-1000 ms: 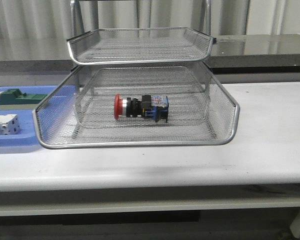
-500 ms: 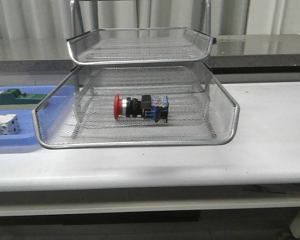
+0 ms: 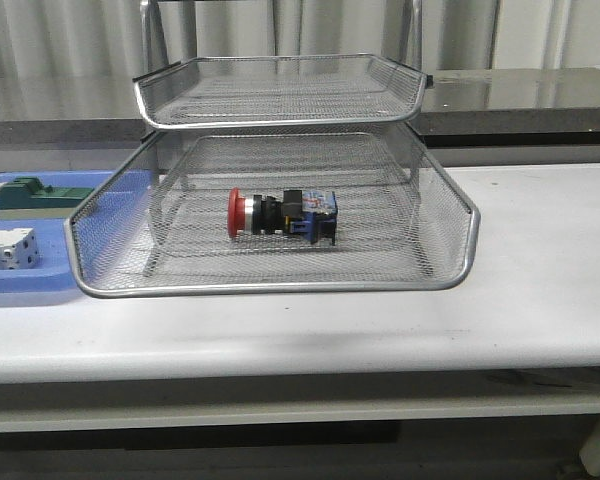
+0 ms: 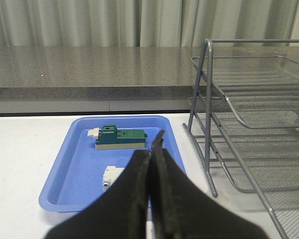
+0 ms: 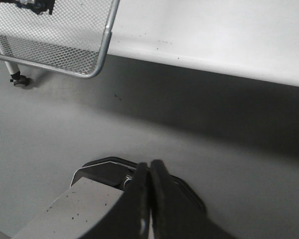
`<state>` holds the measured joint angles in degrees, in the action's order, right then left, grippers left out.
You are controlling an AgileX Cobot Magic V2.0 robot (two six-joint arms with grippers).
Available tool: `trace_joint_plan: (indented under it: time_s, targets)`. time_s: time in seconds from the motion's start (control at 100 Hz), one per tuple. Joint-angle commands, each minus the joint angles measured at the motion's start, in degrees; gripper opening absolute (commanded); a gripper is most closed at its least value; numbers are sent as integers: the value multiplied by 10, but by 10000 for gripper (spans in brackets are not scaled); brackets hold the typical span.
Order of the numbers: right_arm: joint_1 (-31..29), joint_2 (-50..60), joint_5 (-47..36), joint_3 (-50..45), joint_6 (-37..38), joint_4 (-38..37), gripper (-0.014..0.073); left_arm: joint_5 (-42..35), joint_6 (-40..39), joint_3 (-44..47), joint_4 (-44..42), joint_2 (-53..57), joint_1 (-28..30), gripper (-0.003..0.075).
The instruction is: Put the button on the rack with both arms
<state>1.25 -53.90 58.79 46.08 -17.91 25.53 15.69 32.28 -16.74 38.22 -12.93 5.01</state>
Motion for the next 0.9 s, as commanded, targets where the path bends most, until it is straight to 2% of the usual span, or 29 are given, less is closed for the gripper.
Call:
trace_joint_plan:
  time_s: [0.0, 0.47, 0.89]
  targets:
    - [24, -24, -35, 21, -12, 24, -69, -38, -2, -16, 12, -5, 2, -20]
    - [269, -196, -185, 22, -12, 24, -61, -38, -2, -16, 12, -5, 2, -20]
    - [381, -324, -253, 73, -12, 7, -61, -38, -2, -16, 12, -5, 2, -20]
